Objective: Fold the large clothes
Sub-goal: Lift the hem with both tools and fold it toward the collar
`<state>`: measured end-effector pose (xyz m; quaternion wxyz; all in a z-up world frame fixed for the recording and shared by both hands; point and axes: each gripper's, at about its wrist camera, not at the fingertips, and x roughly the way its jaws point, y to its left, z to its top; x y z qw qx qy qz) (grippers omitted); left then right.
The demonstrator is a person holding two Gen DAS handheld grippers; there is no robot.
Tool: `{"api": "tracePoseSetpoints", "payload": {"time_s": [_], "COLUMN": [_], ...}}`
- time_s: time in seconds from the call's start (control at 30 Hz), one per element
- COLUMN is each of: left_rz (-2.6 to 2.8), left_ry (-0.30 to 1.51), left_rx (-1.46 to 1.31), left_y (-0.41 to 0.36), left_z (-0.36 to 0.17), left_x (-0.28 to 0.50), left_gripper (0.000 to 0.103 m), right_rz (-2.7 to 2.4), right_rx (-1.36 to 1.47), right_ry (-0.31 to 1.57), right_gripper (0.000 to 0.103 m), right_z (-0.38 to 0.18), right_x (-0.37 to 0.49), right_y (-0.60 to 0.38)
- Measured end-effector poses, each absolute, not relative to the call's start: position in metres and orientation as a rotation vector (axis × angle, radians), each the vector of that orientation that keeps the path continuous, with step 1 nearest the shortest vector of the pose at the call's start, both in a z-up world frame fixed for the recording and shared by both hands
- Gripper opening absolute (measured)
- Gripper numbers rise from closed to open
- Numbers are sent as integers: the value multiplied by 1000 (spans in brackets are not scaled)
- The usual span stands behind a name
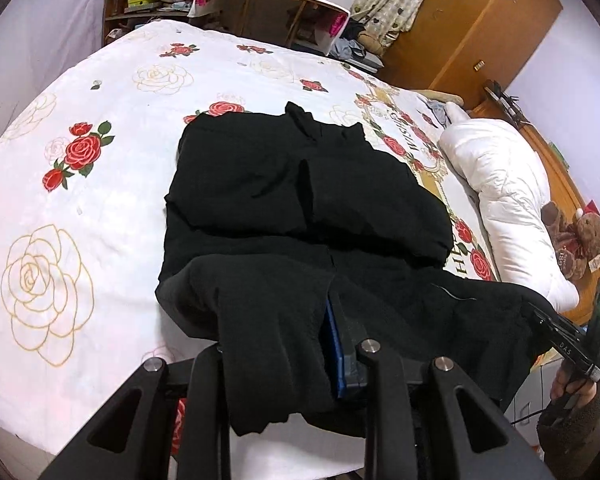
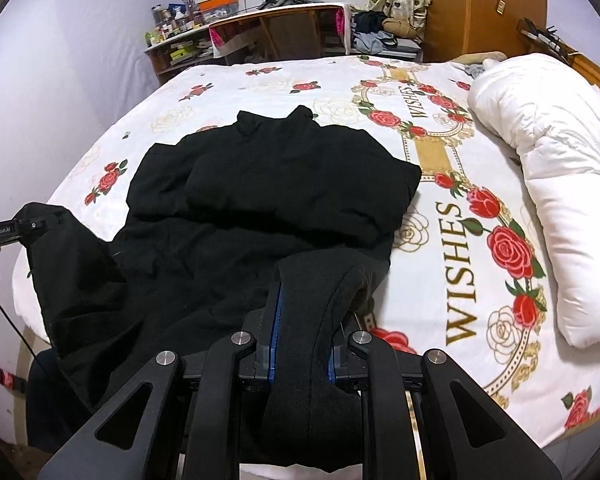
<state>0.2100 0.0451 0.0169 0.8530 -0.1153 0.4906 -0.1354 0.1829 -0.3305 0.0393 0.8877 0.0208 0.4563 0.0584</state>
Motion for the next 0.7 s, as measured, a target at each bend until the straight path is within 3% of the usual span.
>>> {"api": "tracePoseSetpoints", "payload": {"time_s": [0.7], "left_rz": [-271], "left_ry": [1078], "left_rx": [-225], "left_y": [47], "left_z": [-1], "left_x": [198], "left_gripper": [27], "right_rz": [123], "right_rx": [30], "right_ry": [947], "right_gripper": [17], "right_z": [34], "right_x": [173], "right_y": [-317]}}
